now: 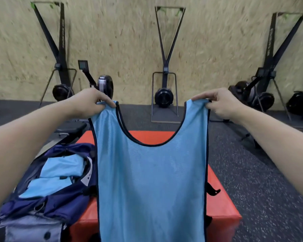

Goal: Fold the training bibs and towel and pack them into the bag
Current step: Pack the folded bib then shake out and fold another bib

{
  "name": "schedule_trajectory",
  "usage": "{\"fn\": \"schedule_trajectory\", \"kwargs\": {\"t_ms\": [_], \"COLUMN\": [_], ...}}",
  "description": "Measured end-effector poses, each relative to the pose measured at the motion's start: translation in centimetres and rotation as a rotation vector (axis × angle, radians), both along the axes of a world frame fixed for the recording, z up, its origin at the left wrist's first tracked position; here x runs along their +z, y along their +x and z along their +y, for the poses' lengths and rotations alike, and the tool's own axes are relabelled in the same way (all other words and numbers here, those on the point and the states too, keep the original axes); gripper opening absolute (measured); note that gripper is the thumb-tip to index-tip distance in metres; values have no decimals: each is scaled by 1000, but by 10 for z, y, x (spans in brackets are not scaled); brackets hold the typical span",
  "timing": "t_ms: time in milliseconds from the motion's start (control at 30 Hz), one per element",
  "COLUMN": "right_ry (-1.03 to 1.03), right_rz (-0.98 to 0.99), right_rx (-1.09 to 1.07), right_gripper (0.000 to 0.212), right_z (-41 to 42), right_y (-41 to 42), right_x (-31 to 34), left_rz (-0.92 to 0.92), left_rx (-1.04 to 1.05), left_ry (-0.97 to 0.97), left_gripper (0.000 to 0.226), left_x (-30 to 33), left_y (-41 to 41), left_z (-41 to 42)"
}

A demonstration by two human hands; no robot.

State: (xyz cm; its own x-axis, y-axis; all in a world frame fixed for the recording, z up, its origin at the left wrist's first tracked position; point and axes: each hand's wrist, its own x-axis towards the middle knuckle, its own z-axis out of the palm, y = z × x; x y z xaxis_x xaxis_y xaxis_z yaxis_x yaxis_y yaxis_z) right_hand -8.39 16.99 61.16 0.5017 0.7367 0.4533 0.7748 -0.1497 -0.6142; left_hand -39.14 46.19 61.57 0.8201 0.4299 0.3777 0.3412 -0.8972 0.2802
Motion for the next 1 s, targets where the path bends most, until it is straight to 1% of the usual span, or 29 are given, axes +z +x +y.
{"fn": "schedule_trajectory", "kwargs": {"t_ms": [133, 333, 433, 533, 600, 667, 733, 767, 833, 867, 900, 933, 1000], "right_ry": [-36, -198, -269, -293, -280, -329, -369, -382, -413, -462, -542, -605, -616], "right_rz": [-3, -113, -172, -233, -223, -238, -214, -166, -72, -70, -110, -174, -228], "right_rx": [-68, -167, -198, -212, -218, -218, -209, -196, -149, -128, -122, -152, -237], "right_gripper": [59, 62, 64, 65, 63, 57, 50, 42, 17, 16, 19, 29, 52], "right_z": [55, 149, 200, 250, 278, 294, 290, 282, 262, 253, 247, 244, 249], "right_y": [39, 113, 159, 211, 241, 257, 262, 258, 240, 230, 224, 224, 235], "right_x": [-49, -149, -192, -202, -202, -216, -252, -277, -331, -357, -379, -396, -410], "left_rz": [68, 176, 244, 294, 298, 347, 411, 440, 474, 481, 492, 497, 454], "left_rx": [4, 51, 60, 77, 101, 138, 150, 148, 149, 142, 137, 132, 144], "left_ry": [5, 47, 47, 87, 120, 201, 199, 143, -19, -88, -133, -140, -98], "left_gripper": [44, 42, 46, 50, 50, 43, 41, 41, 44, 50, 56, 57, 61], "left_x": [-49, -151, -196, -201, -194, -198, -229, -253, -307, -331, -353, -372, -399], "left_y": [53, 138, 182, 231, 260, 279, 284, 280, 267, 260, 255, 252, 256], "left_z": [48, 132, 176, 220, 242, 250, 250, 247, 236, 230, 228, 229, 243]}}
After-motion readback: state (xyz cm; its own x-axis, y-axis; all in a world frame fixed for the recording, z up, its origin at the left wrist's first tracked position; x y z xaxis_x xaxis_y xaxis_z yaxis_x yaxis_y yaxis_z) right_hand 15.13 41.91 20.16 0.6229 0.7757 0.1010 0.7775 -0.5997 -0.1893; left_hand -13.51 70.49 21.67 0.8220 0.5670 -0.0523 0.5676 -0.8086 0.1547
